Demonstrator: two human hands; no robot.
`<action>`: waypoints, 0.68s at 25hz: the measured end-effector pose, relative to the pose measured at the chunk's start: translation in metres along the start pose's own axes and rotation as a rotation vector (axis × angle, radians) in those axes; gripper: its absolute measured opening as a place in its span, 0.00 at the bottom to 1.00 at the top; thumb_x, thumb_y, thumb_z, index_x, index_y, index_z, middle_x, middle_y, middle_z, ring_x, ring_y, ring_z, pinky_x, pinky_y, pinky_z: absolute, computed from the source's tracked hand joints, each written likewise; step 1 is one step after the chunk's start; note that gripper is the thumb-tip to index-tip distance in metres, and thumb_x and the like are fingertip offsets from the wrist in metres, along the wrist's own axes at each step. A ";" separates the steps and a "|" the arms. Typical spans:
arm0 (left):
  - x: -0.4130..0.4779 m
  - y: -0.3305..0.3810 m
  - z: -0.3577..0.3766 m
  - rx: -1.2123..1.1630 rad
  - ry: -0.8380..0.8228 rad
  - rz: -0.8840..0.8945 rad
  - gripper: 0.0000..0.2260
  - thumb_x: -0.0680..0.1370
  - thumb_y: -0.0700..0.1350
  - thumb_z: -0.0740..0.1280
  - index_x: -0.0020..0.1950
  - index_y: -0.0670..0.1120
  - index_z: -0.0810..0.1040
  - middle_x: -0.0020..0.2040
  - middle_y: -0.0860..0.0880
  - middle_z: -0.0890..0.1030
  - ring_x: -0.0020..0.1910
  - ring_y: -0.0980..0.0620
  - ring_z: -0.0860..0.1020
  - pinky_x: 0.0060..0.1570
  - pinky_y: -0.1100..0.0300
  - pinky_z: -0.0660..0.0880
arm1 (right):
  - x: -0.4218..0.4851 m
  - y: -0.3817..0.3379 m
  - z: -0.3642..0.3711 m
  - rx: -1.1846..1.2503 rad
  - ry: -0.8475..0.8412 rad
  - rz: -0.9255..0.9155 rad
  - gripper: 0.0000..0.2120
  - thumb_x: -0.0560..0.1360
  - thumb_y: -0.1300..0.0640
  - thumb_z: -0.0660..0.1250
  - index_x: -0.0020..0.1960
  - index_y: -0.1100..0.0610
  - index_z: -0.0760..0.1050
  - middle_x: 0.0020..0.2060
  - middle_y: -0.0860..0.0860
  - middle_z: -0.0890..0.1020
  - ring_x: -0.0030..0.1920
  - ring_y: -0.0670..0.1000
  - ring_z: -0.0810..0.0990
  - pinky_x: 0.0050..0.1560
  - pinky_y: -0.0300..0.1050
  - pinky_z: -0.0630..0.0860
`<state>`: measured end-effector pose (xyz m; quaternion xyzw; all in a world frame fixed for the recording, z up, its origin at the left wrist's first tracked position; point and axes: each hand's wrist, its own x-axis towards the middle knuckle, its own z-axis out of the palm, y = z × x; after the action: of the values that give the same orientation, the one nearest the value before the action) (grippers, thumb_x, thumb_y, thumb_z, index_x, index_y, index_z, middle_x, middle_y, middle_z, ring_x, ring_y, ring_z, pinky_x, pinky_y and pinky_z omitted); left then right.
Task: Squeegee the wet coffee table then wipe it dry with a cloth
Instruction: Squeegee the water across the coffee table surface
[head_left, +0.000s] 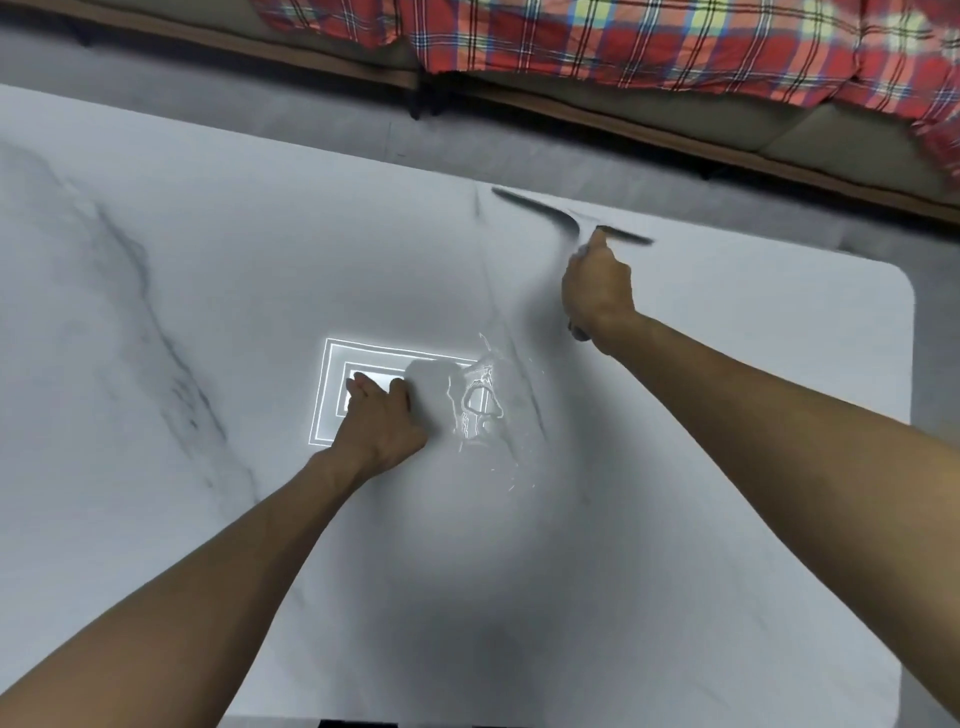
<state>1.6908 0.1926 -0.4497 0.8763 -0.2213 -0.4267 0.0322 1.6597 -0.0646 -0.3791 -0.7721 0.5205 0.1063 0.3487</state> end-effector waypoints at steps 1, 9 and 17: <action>-0.002 -0.003 0.000 -0.054 -0.013 0.003 0.26 0.73 0.43 0.67 0.69 0.39 0.67 0.74 0.35 0.57 0.72 0.32 0.61 0.69 0.40 0.64 | -0.012 0.006 0.014 -0.083 -0.008 -0.083 0.21 0.81 0.59 0.49 0.75 0.56 0.56 0.54 0.62 0.78 0.45 0.61 0.77 0.32 0.52 0.72; -0.045 -0.021 0.016 -0.138 0.210 0.120 0.06 0.73 0.40 0.66 0.46 0.41 0.70 0.50 0.39 0.70 0.52 0.40 0.69 0.51 0.52 0.69 | -0.119 0.127 0.001 -0.431 -0.251 -0.387 0.24 0.83 0.52 0.51 0.77 0.43 0.52 0.43 0.56 0.82 0.41 0.60 0.79 0.43 0.52 0.77; -0.096 -0.023 0.050 0.009 0.249 0.074 0.13 0.67 0.31 0.63 0.52 0.37 0.73 0.53 0.39 0.72 0.52 0.42 0.69 0.54 0.48 0.69 | -0.125 0.143 -0.072 -0.431 -0.209 -0.341 0.22 0.83 0.47 0.49 0.76 0.46 0.58 0.40 0.53 0.82 0.39 0.57 0.79 0.43 0.49 0.76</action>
<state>1.6096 0.2602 -0.4165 0.9139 -0.2496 -0.3122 0.0711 1.4654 -0.0509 -0.3220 -0.8895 0.3101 0.2330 0.2414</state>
